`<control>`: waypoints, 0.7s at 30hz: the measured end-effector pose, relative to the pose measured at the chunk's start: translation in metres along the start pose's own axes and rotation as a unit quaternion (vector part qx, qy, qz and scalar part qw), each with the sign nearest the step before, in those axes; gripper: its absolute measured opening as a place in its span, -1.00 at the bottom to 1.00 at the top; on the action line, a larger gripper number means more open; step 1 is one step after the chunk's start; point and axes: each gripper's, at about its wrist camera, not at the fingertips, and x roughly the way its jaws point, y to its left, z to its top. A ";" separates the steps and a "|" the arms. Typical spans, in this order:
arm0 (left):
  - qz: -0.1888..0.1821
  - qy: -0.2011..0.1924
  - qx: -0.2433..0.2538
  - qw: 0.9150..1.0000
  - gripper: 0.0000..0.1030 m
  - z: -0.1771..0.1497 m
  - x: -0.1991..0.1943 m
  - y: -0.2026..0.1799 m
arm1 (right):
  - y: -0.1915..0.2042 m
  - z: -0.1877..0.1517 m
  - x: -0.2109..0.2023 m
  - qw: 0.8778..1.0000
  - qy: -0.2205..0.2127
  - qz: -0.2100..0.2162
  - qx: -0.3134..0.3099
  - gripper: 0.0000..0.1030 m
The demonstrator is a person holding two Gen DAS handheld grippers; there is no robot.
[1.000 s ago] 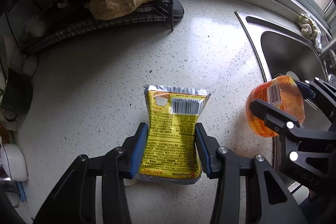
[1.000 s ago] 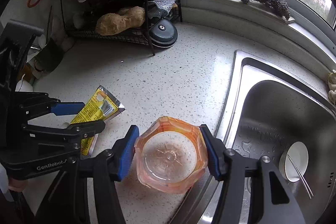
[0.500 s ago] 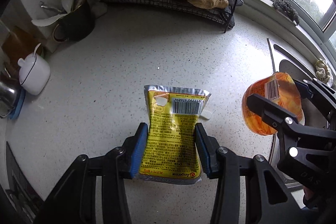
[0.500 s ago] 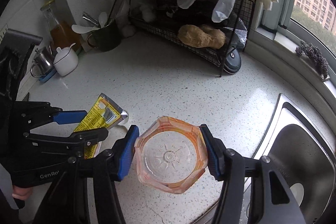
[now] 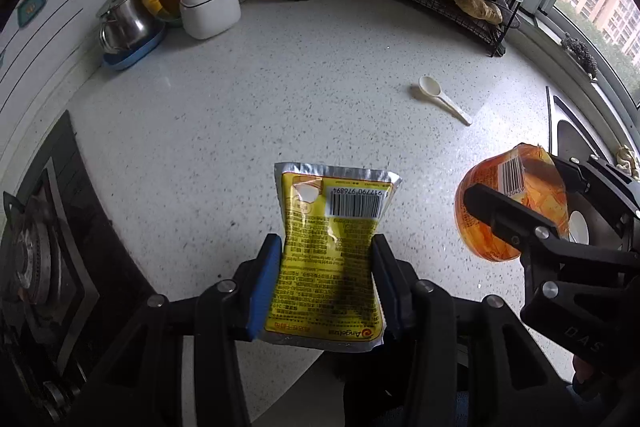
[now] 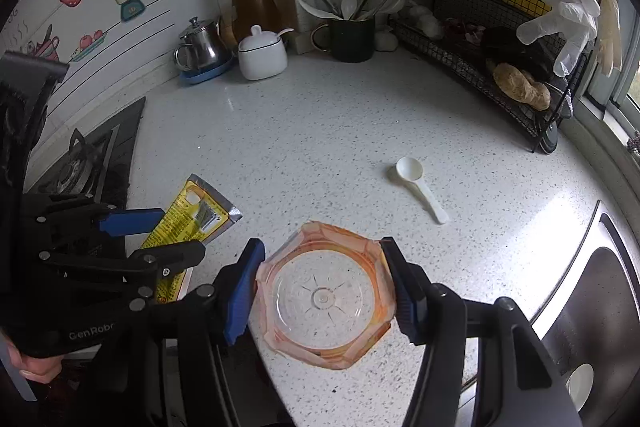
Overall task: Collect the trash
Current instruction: 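Grasp the yellow sauce sachet with the left tool while the right tool holds the cup, then lower both tools over the red bin and release the sachet and cup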
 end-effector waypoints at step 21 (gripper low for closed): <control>-0.014 0.045 -0.056 0.997 -0.17 -0.183 -0.011 0.004 | 0.068 -0.147 -0.012 0.995 0.076 0.040 -0.049 0.08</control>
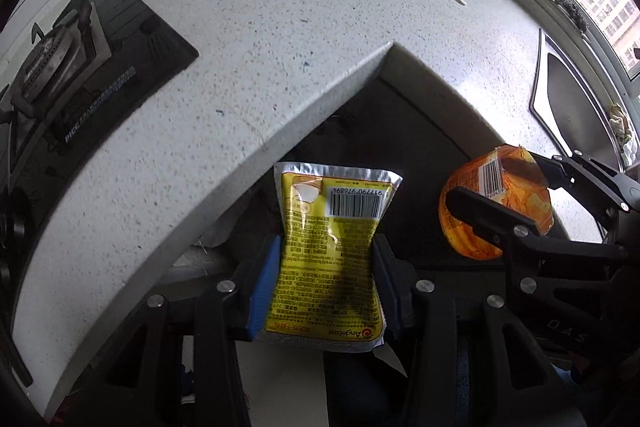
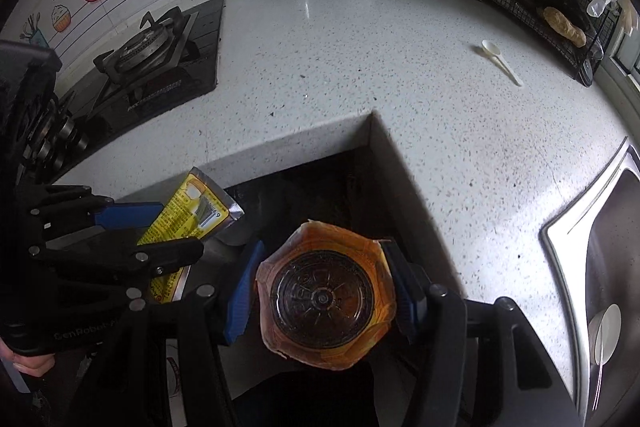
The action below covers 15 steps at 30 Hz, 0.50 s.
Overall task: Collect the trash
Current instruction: 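Lower both tools over the red bin and release the sachet and cup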
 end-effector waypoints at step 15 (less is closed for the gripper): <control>-0.011 0.045 -0.016 0.999 -0.16 -0.064 0.097 0.004 | 0.000 -0.069 0.089 0.998 0.055 0.014 -0.001 0.08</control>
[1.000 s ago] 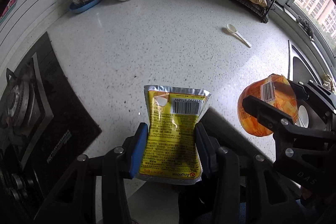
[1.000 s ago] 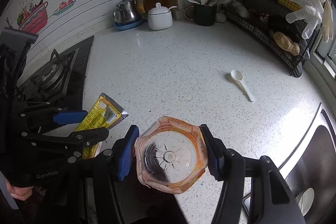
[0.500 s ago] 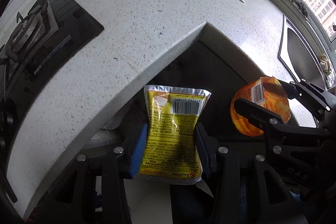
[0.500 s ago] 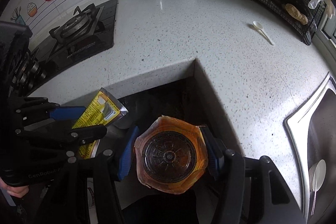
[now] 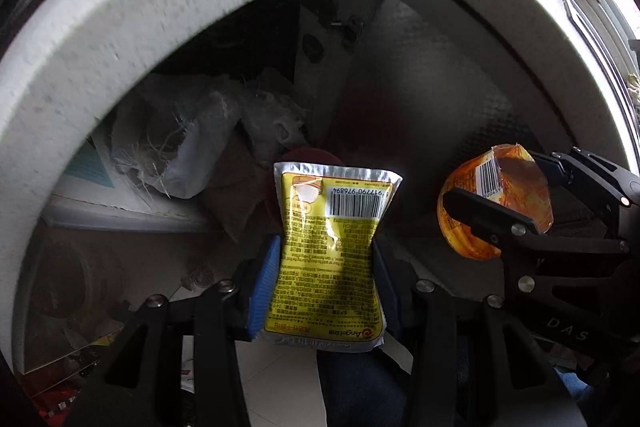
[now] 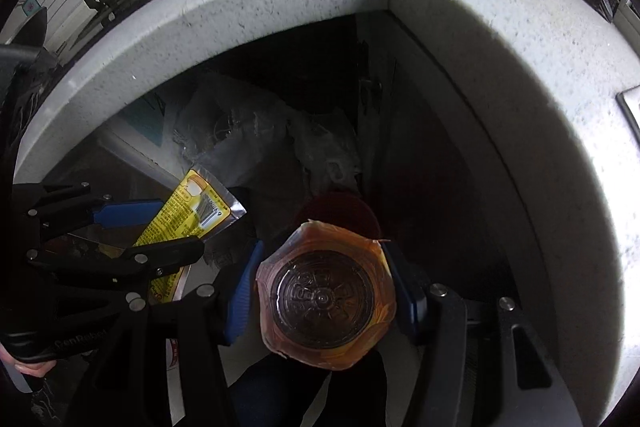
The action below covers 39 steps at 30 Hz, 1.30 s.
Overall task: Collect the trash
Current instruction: 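Lower both tools over the red bin and release the sachet and cup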
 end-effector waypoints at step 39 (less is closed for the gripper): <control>0.026 -0.020 -0.024 0.999 0.52 0.006 0.156 0.035 | -0.030 -0.032 0.141 0.999 0.020 -0.045 0.005 0.08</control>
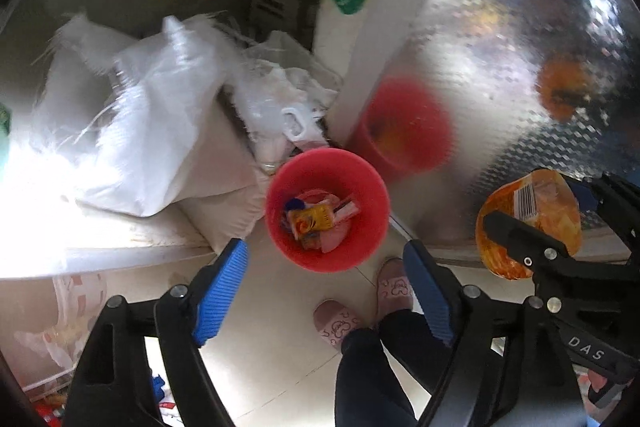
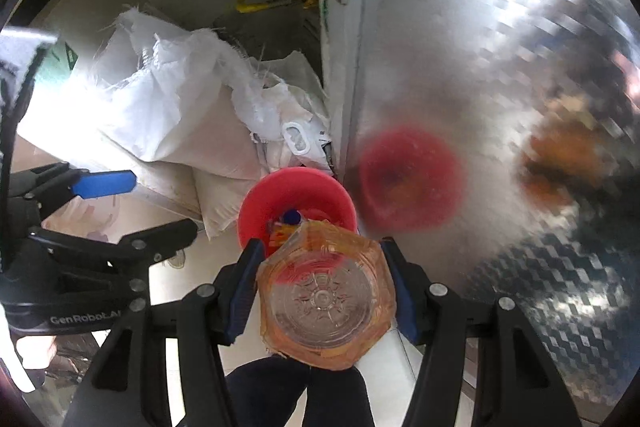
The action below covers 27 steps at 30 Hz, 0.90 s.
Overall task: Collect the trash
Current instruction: 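Lower both tools over the red bin and release the sachet and cup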
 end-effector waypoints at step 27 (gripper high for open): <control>0.031 -0.001 -0.122 0.992 0.54 -0.034 0.003 0.054 | 0.048 0.023 0.031 0.991 0.023 0.034 -0.124 0.12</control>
